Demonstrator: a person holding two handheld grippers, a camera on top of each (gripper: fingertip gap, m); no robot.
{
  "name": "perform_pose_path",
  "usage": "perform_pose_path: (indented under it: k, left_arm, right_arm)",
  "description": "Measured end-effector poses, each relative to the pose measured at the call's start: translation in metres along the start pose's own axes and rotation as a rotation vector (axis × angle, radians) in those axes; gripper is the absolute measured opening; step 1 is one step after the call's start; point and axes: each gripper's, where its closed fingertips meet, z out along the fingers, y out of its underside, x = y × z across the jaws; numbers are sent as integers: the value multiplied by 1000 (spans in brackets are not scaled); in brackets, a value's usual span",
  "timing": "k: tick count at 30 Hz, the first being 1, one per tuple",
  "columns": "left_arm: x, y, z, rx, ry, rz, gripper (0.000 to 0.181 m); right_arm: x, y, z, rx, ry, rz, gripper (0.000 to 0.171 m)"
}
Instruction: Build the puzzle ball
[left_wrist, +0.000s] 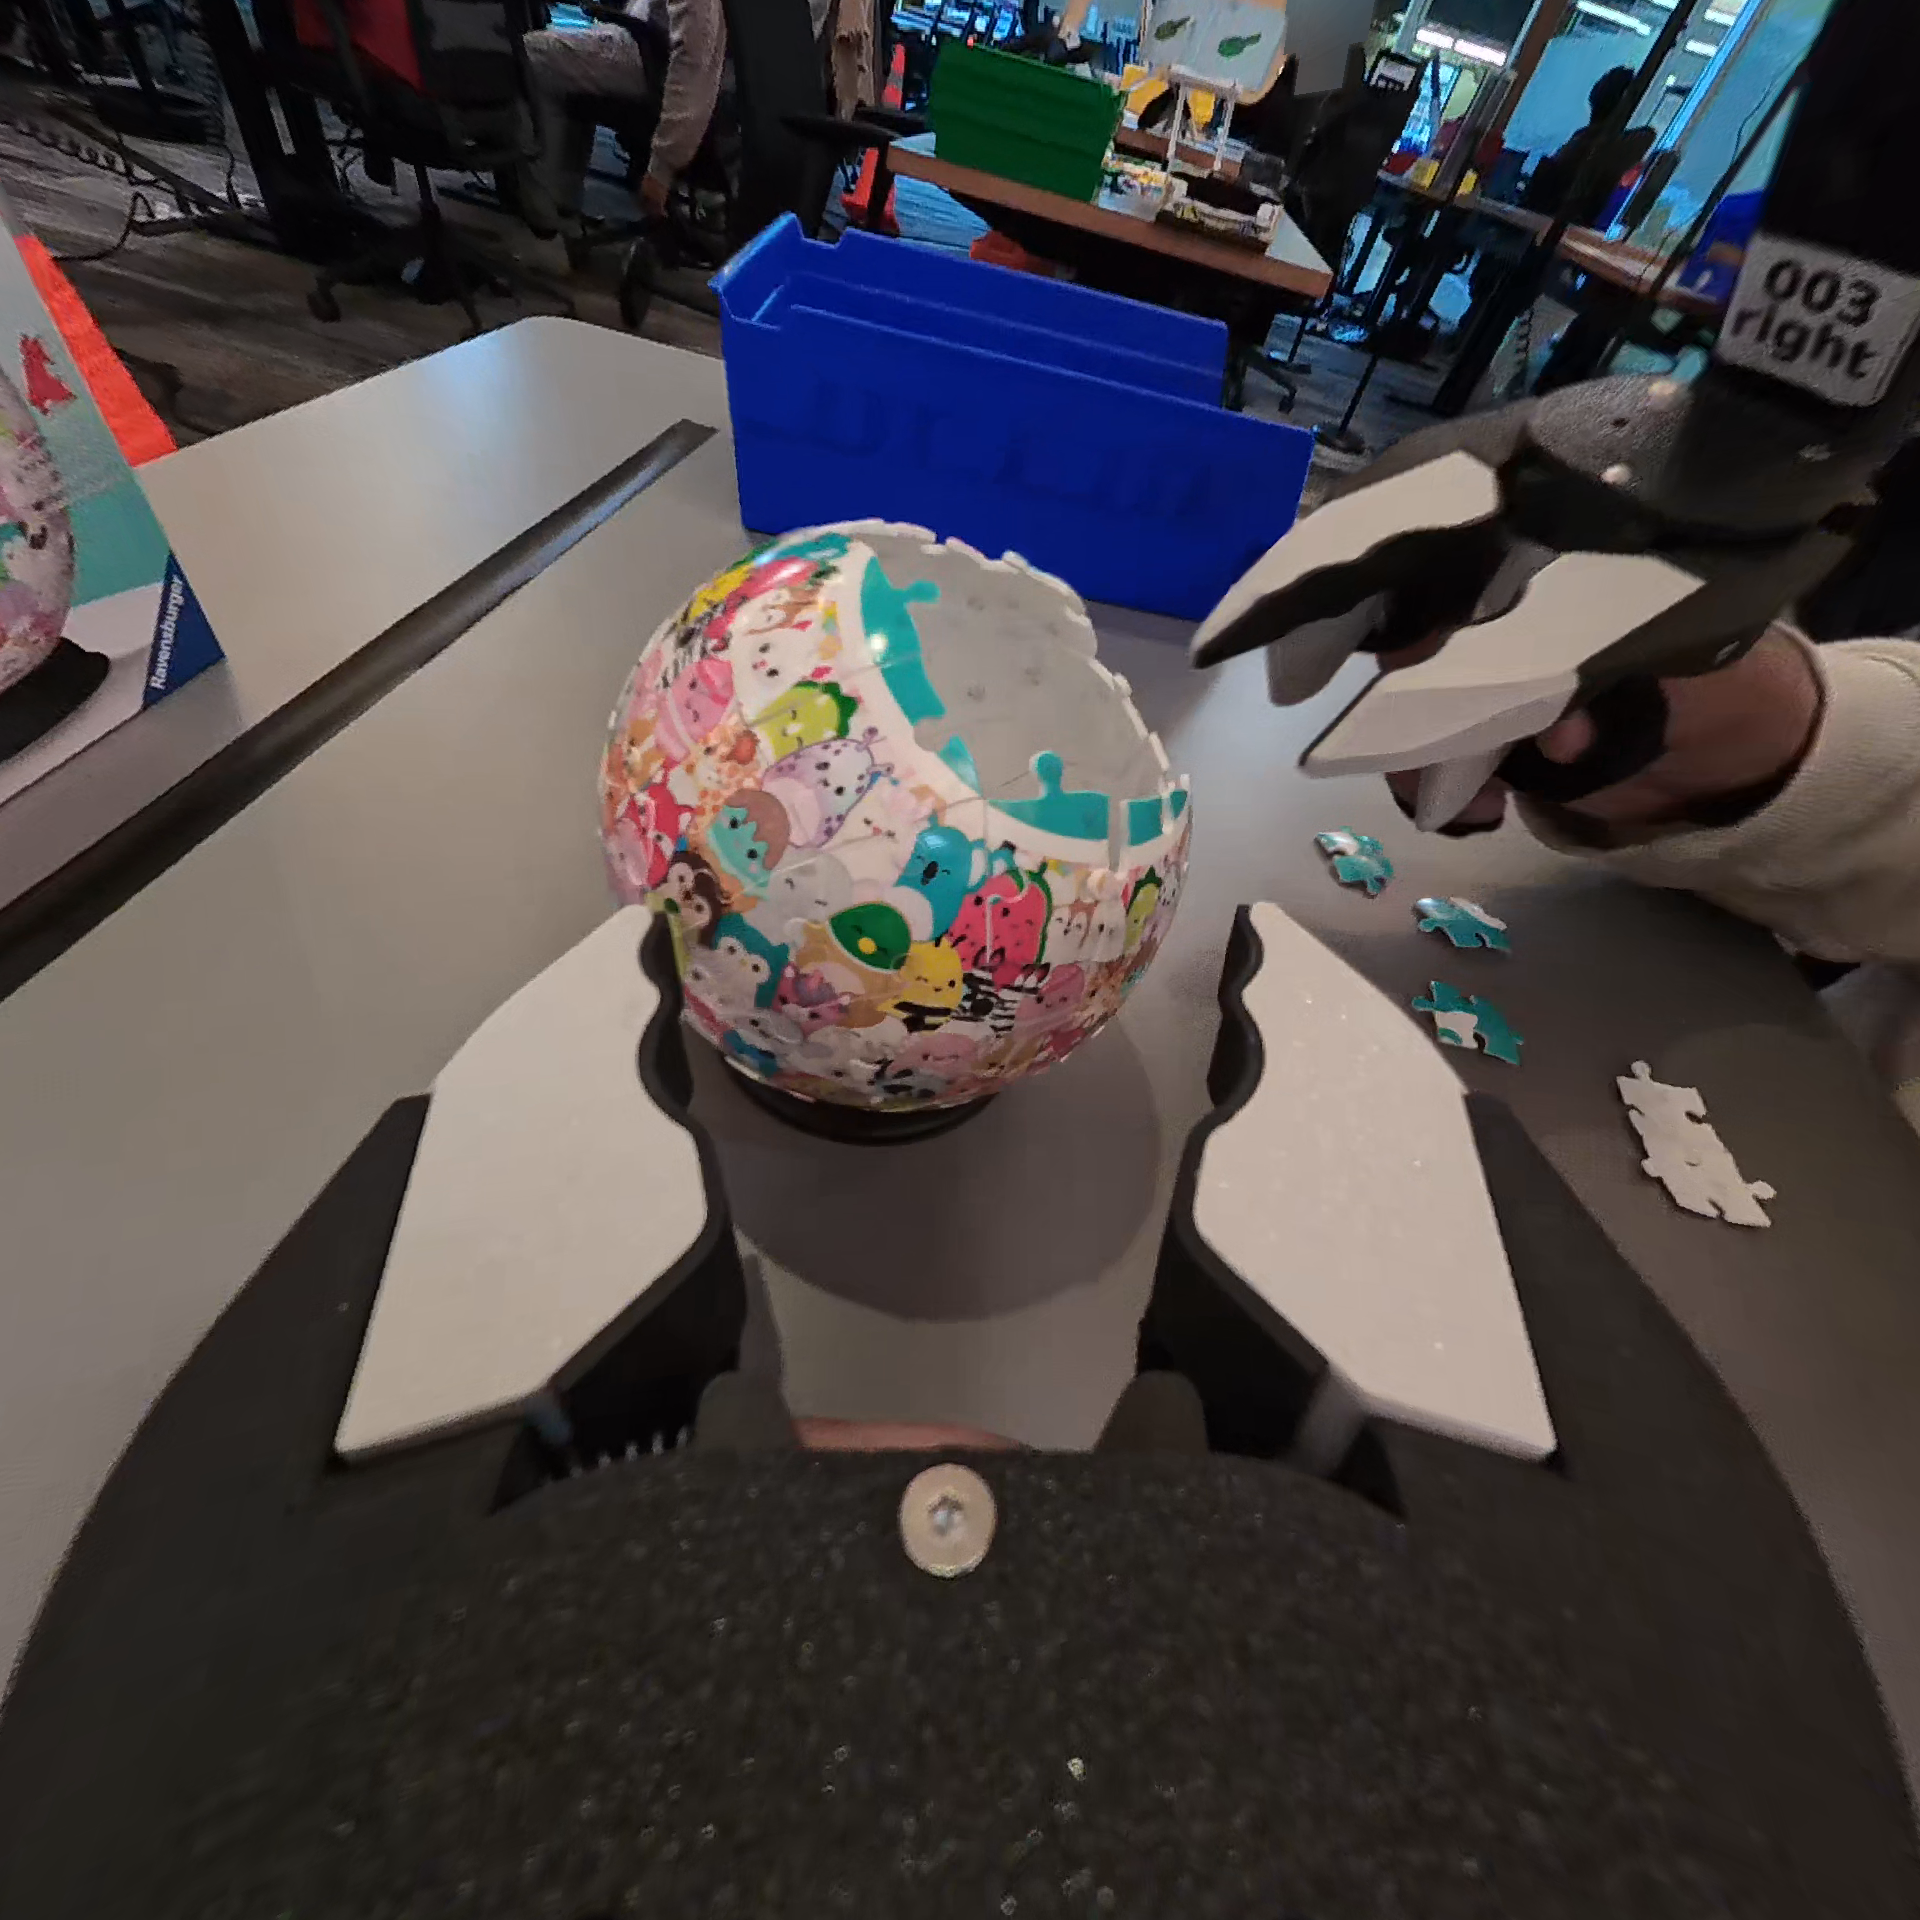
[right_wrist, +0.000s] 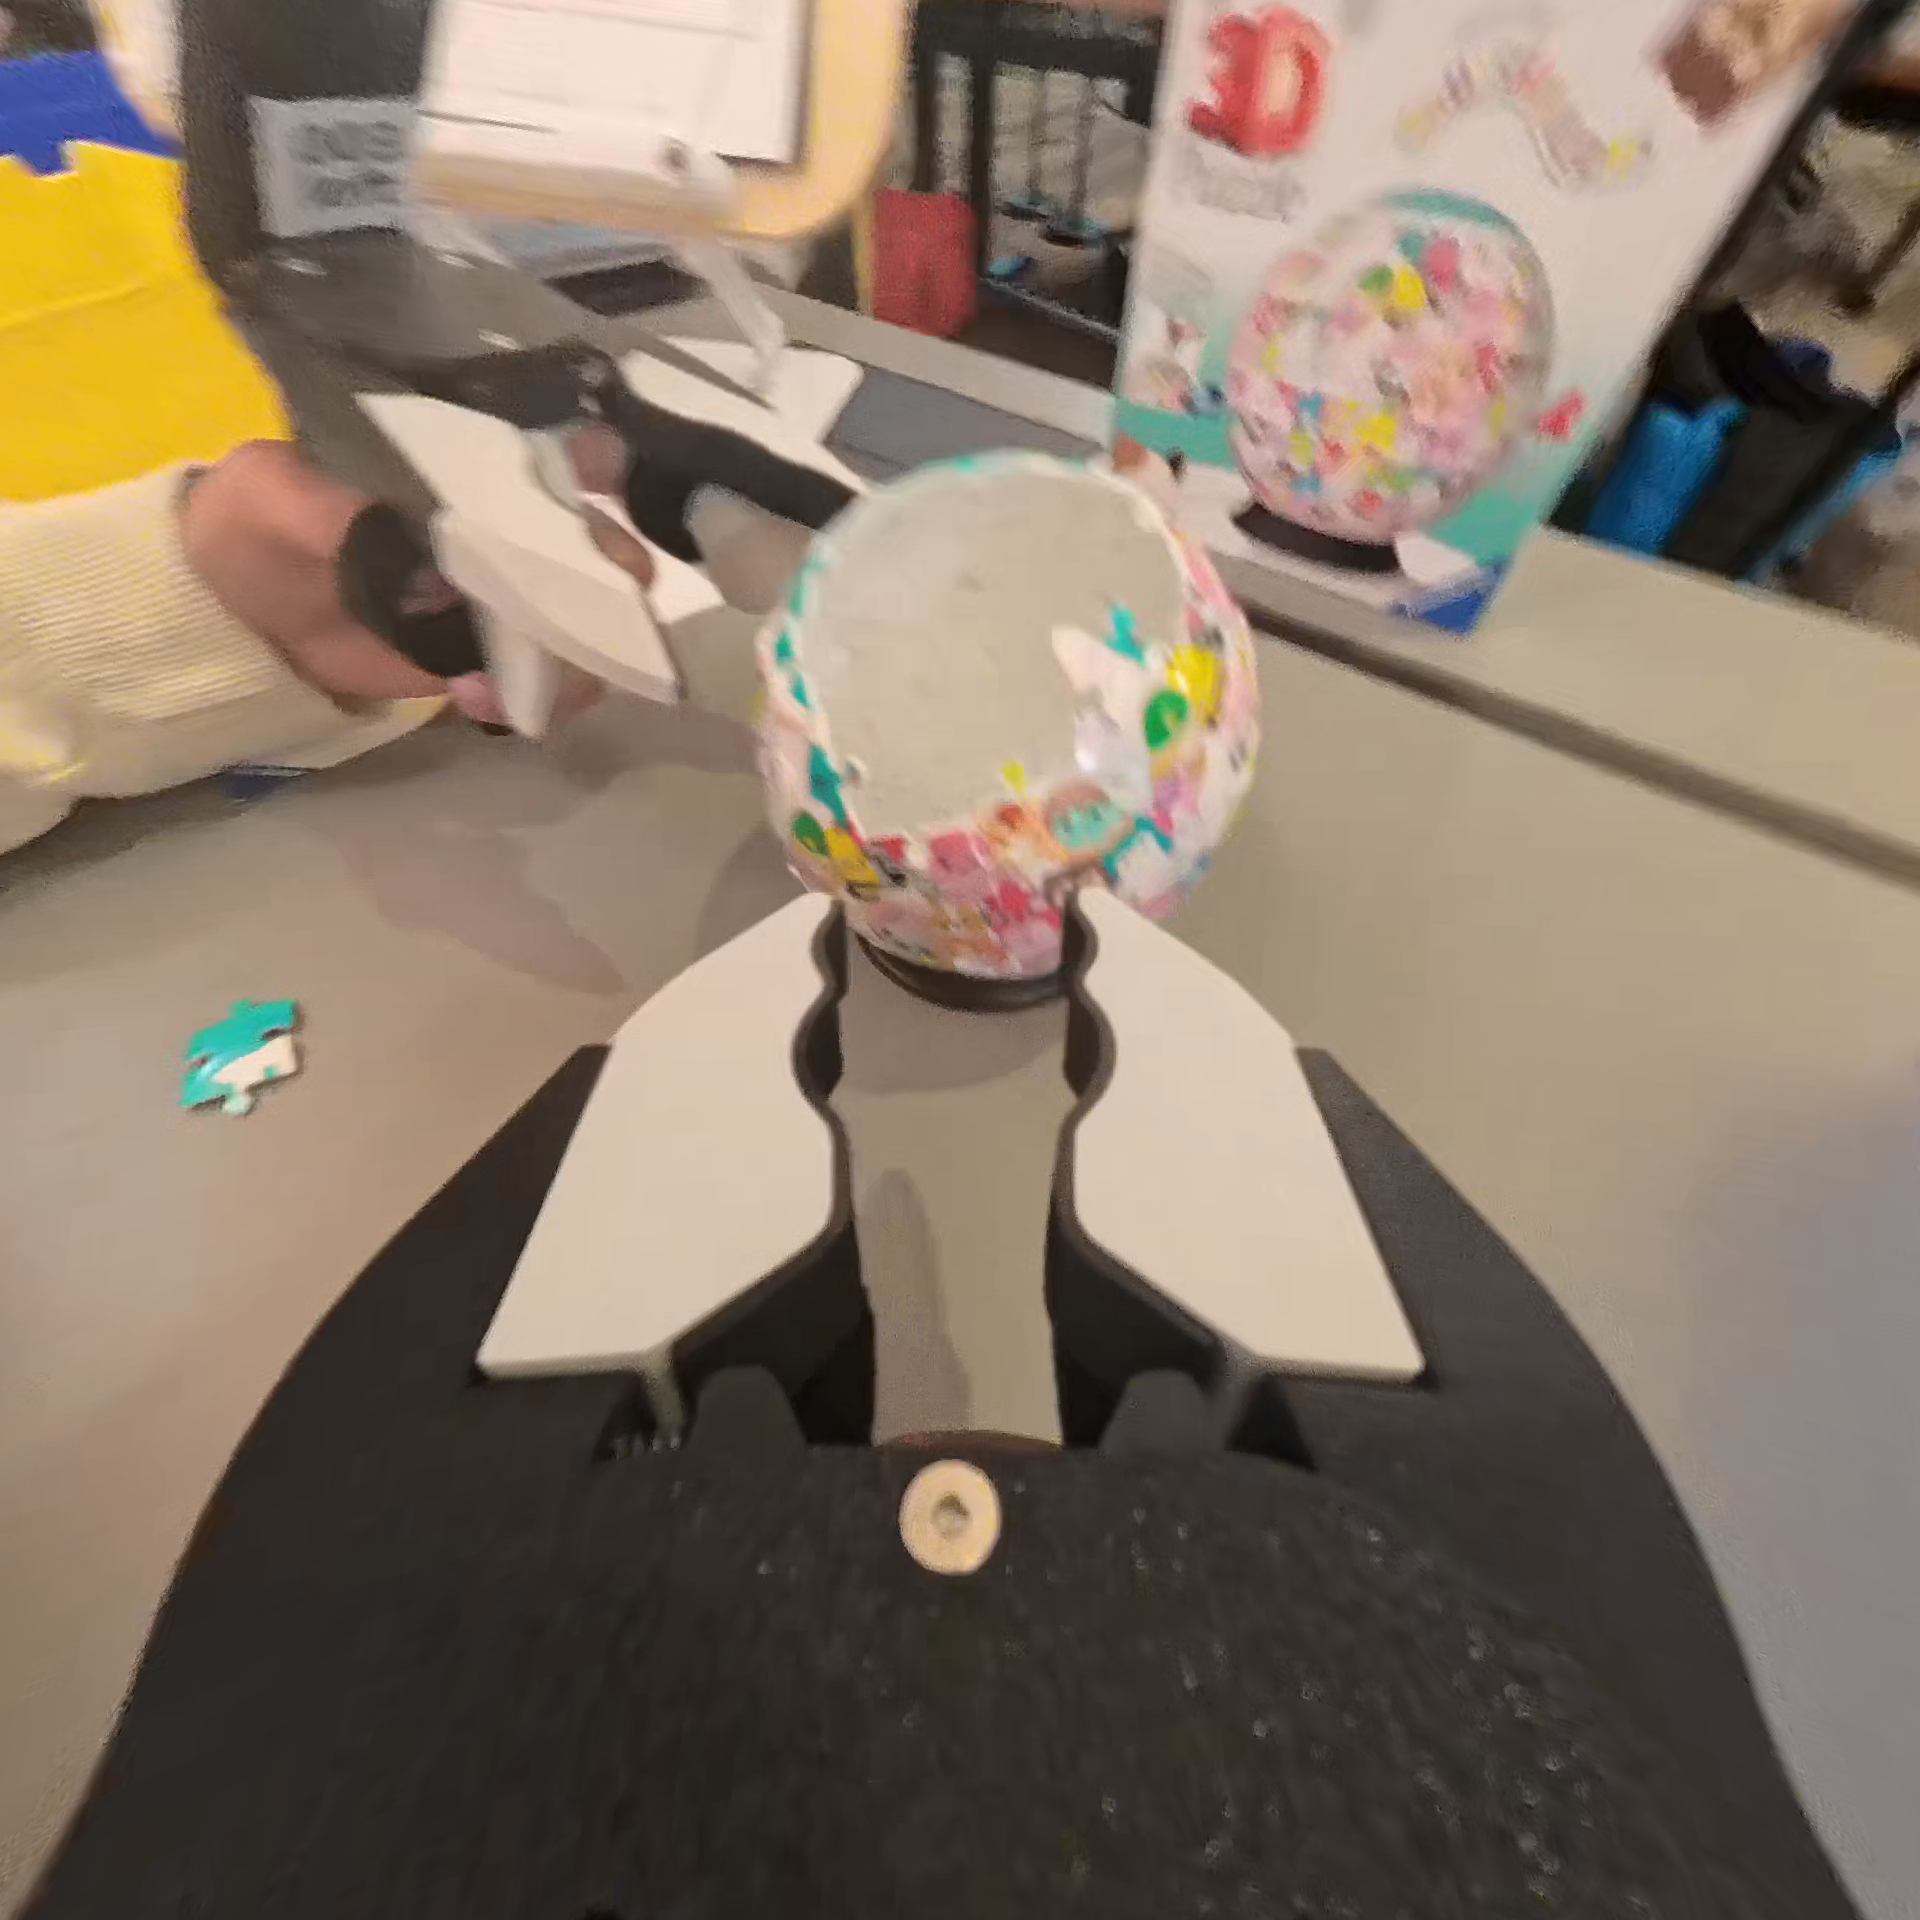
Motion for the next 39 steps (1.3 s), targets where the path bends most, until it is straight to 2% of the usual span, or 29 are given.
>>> perform_pose_path:
  k: [3,4,6,10,18,22,24,28,33,39]
  left_arm:
    - [1,1,4,-1,-24,10,99]
    - [1,1,4,-1,-35,11,99]
    - [2,2,5,-9,-54,17,99]
    - [9,6,4,-8,-69,3,97]
    - [16,10,5,-5,-110,-13,98]
    - [17,10,6,-1,-118,-14,97]
    - [17,10,6,-6,-122,-10,97]
    - [17,10,6,-8,-120,-10,96]
    - [15,11,6,-13,-132,-5,92]
    - [13,12,8,-17,-132,-19,96]
  right_arm:
    - [7,29,14,-103,-4,150,75]
    - [1,33,21,-122,-61,206,82]
    - [-3,32,30,-118,-134,294,82]
    - [-6,22,39,-90,-234,342,103]
    - [3,9,42,-30,-290,495,113]
    - [12,13,47,-50,-248,531,100]
    - [12,12,48,-49,-259,546,101]
    - [7,12,48,-50,-284,514,111]
    - [7,10,50,-47,-278,516,115]
    - [4,18,56,-74,-191,443,121]
